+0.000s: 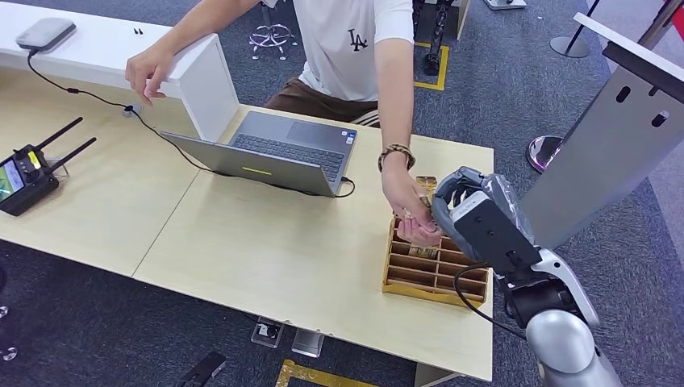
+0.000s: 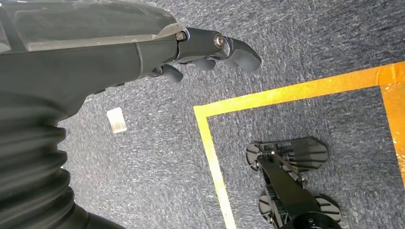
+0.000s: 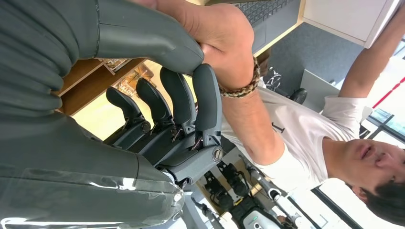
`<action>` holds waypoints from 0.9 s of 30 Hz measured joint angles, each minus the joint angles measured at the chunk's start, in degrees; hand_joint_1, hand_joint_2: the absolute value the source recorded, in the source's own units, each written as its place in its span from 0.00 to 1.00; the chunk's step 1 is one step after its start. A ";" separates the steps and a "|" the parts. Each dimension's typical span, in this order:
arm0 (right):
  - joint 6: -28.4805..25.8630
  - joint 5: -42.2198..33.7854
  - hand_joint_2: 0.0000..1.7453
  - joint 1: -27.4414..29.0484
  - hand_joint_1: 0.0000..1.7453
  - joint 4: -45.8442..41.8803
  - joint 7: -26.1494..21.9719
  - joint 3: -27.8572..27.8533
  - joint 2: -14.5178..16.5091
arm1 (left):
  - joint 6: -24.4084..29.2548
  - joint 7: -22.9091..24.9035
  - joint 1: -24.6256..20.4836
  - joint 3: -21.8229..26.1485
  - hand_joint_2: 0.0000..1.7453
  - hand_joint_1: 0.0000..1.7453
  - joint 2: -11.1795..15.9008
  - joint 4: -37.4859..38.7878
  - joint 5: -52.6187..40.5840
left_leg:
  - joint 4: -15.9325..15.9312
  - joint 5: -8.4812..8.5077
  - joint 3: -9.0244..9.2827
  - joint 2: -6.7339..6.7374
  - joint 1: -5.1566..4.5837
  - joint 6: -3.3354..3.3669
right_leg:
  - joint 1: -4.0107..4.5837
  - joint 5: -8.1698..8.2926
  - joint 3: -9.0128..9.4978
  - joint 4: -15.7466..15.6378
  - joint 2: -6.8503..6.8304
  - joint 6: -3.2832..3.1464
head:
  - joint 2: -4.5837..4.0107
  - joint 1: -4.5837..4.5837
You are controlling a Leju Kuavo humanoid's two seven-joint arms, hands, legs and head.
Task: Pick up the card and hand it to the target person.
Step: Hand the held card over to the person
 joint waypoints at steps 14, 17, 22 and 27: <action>-0.07 -0.04 1.00 -0.05 0.00 0.16 -0.59 0.00 -0.05 | 0.02 -1.02 0.10 -0.04 0.00 0.00 0.01 0.14 0.34 | 0.00 0.00 0.00 0.00 0.00 0.00 | 0.00 0.00 0.00 0.00 0.00 0.00 | 0.00 0.00; -0.07 -0.10 1.00 -0.07 0.00 0.16 -0.64 0.00 -0.05 | 0.13 -0.89 0.10 -0.04 0.00 0.00 0.02 0.20 0.46 | 0.00 0.00 0.00 0.00 0.00 0.00 | 0.00 0.00 0.00 0.00 0.00 0.00 | 0.00 0.00; -0.15 -0.45 1.00 -0.13 0.00 0.19 -0.77 -0.02 -0.08 | 0.38 -0.86 0.10 -0.04 0.00 0.00 0.27 0.25 0.72 | 0.00 0.00 0.00 0.00 0.00 0.00 | 0.00 0.00 0.00 0.00 0.00 0.00 | 0.00 -0.01; -1.60 -1.18 1.00 0.14 0.00 0.22 -1.26 -0.72 -0.26 | 0.80 -0.91 0.20 -0.04 0.00 0.00 0.50 0.30 1.16 | 0.00 0.00 0.00 0.00 0.00 0.00 | 0.00 0.00 0.00 0.00 0.00 0.00 | 0.00 0.00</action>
